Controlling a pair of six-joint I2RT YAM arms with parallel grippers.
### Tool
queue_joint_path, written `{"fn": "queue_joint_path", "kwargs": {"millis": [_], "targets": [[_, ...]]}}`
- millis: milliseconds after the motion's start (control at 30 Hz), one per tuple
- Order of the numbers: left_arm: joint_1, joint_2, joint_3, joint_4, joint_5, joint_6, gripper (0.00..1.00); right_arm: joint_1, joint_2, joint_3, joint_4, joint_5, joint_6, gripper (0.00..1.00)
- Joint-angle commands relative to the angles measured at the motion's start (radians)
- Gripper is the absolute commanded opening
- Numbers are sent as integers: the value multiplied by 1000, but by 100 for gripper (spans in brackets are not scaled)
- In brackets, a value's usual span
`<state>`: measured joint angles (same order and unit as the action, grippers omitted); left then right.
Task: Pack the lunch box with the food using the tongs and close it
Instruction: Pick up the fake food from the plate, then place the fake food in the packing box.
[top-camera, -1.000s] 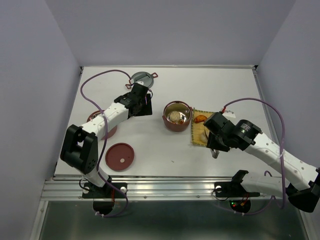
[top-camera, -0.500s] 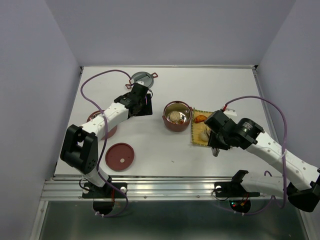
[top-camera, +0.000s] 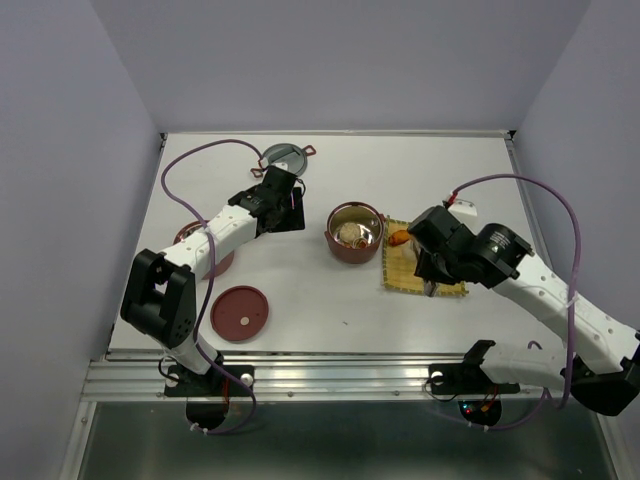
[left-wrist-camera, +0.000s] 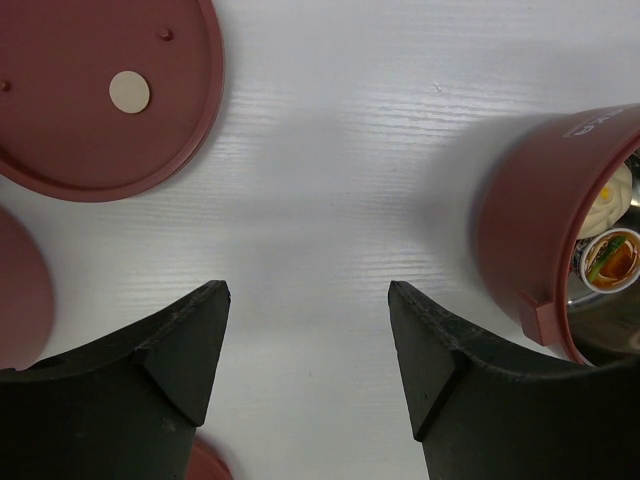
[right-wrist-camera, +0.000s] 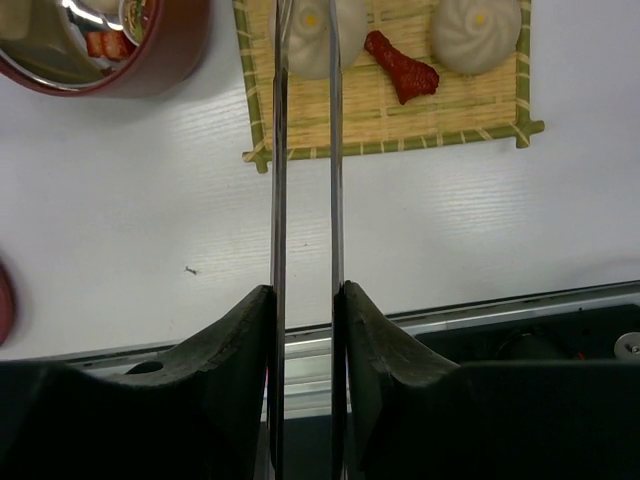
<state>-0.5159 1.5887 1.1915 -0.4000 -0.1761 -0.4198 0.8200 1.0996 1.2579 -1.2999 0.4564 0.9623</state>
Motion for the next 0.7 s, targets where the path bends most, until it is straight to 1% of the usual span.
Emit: {"fn": "queue_joint_path", "kwargs": {"millis": [0, 133, 300, 500, 667], "targets": [[-4, -10, 14, 16, -5, 10, 76, 8, 26, 109, -24, 86, -37, 1], [-6, -12, 16, 15, -6, 12, 76, 8, 68, 188, -26, 117, -86, 1], [-4, -12, 17, 12, -6, 13, 76, 8, 132, 274, 31, 97, -168, 1], [-4, -19, 8, 9, -8, 9, 76, 8, 200, 336, 140, 41, -266, 1], [-6, -18, 13, -2, -14, 10, 76, 8, 233, 344, 240, -36, -296, 1]]}}
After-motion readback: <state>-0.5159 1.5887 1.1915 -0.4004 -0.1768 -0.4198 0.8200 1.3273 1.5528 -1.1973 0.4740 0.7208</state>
